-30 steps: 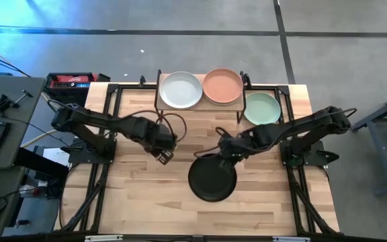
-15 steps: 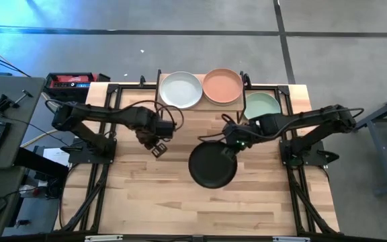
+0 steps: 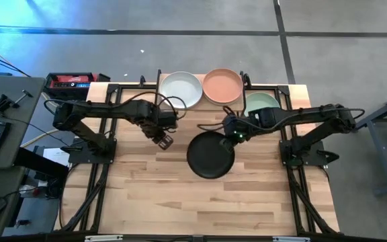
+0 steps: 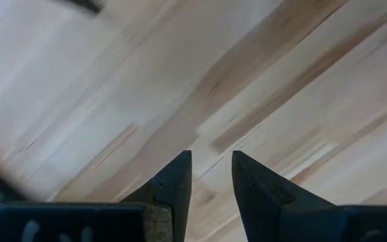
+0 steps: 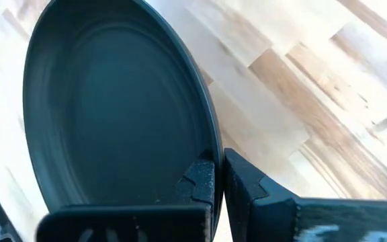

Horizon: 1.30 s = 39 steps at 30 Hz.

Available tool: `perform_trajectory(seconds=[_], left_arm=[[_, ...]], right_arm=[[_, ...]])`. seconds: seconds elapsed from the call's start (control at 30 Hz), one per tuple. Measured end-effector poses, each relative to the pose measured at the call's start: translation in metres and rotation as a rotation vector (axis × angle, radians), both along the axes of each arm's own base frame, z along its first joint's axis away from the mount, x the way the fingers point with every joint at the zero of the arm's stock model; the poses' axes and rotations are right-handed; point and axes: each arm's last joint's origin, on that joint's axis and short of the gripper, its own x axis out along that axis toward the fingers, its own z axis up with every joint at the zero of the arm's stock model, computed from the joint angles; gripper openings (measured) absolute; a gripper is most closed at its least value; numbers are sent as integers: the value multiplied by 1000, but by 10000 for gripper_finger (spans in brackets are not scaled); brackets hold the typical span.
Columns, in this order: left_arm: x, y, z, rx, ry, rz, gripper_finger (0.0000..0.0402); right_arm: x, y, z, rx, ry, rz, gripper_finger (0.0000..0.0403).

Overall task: Place and stack plates onto a shelf
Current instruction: Stack the black plate on top of the other gray plate on the shelf

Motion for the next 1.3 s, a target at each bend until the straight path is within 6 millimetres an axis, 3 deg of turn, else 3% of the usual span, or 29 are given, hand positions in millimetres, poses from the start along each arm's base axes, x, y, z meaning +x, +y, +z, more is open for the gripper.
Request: perform_trajectory(seconds=[0.57,1.3], left_arm=[[37,2,11,26,-403,13,92],[44,7,15,38,-494,12,90]], right_arm=[[1,-32,0,12,-15,-118,0],[7,-38,4,35,-96,-116,0]])
